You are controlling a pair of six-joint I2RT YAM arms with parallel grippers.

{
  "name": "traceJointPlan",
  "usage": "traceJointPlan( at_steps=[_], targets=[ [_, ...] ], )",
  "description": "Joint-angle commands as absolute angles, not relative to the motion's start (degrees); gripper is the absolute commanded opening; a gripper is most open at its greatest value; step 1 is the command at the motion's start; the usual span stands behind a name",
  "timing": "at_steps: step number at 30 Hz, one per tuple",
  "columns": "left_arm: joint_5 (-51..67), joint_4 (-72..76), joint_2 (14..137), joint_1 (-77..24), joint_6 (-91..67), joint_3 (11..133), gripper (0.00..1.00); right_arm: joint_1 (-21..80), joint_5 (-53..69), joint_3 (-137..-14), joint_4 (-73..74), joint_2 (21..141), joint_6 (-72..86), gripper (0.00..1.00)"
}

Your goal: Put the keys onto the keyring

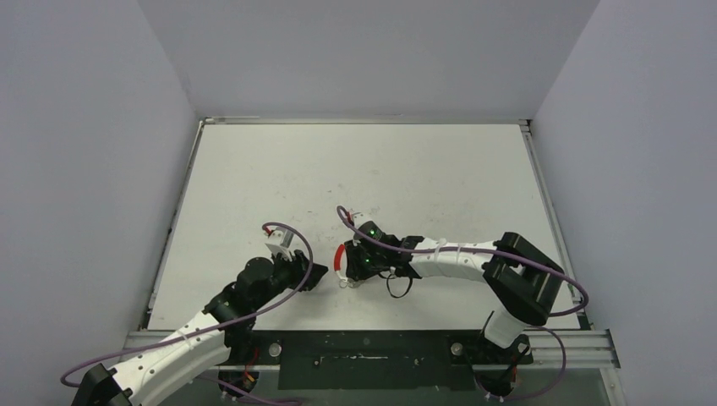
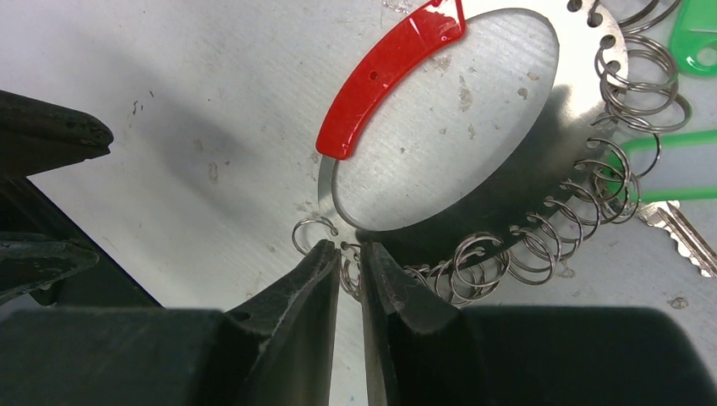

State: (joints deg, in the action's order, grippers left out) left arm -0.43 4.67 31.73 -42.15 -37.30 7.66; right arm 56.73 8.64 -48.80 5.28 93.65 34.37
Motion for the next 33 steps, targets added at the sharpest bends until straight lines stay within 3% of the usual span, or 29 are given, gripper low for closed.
traceJointPlan(
  at_steps=[1, 10, 20, 28, 33],
  targets=[
    [-1.5, 7.1, 32.0, -41.8, -37.4, 8.2, 0.39, 57.1, 10.1, -51.6, 4.7, 95.8, 34.2, 0.18],
    [-0.6, 9.3, 36.8, -41.8, -36.8, 9.5, 0.39, 57.2, 10.0, -52.2, 5.8, 97.0, 33.8, 0.25],
    [-0.5, 9.7, 38.2, -41.8, -36.5, 9.5, 0.39, 57.3, 11.1, -51.9, 6.3, 95.5, 34.3, 0.24],
    [-0.6, 9.1, 37.8, -41.8, -36.5, 9.4, 0.39, 58.0, 9.3, -52.1, 8.8, 92.7, 34.4, 0.38],
    [-0.7, 9.3, 38.0, -41.8, -36.5, 9.2, 0.39, 59.0, 8.8, -52.3, 9.9, 92.0, 34.6, 0.39]
  ],
)
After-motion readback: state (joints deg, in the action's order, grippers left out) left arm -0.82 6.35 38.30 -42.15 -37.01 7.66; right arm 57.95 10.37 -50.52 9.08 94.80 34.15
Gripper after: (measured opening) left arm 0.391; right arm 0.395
